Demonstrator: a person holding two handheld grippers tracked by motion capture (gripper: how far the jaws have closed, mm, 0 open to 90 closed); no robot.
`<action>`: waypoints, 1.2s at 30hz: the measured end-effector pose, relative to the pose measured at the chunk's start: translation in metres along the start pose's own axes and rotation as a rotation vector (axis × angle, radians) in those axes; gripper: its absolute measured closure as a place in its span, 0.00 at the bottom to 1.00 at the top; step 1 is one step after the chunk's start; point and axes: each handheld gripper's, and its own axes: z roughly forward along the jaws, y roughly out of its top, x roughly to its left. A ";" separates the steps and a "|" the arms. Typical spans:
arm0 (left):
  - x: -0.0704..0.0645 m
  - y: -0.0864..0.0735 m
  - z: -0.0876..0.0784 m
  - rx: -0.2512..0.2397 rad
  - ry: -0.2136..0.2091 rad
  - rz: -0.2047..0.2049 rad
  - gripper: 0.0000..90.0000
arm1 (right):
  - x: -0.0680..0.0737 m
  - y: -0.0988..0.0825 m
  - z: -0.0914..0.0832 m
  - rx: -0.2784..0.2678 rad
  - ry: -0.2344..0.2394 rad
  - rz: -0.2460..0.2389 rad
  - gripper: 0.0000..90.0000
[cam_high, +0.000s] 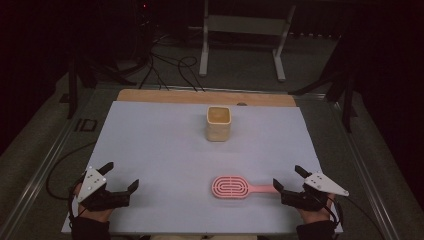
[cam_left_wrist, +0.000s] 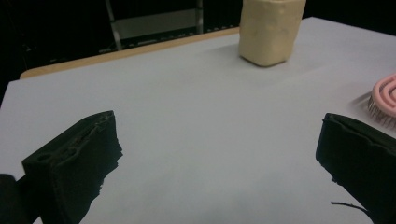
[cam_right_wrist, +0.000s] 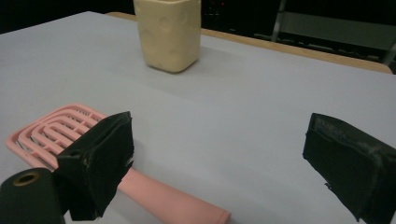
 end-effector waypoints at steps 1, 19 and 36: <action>0.000 -0.001 0.001 0.005 0.002 0.003 0.00 | 0.000 0.000 0.000 0.000 0.000 0.000 0.09; -0.002 -0.008 -0.001 0.002 0.044 -0.006 0.00 | 0.013 0.011 0.009 0.019 0.080 0.009 0.15; -0.008 -0.008 0.002 -0.017 0.065 -0.008 0.00 | 0.034 0.021 0.019 0.069 0.240 0.007 0.50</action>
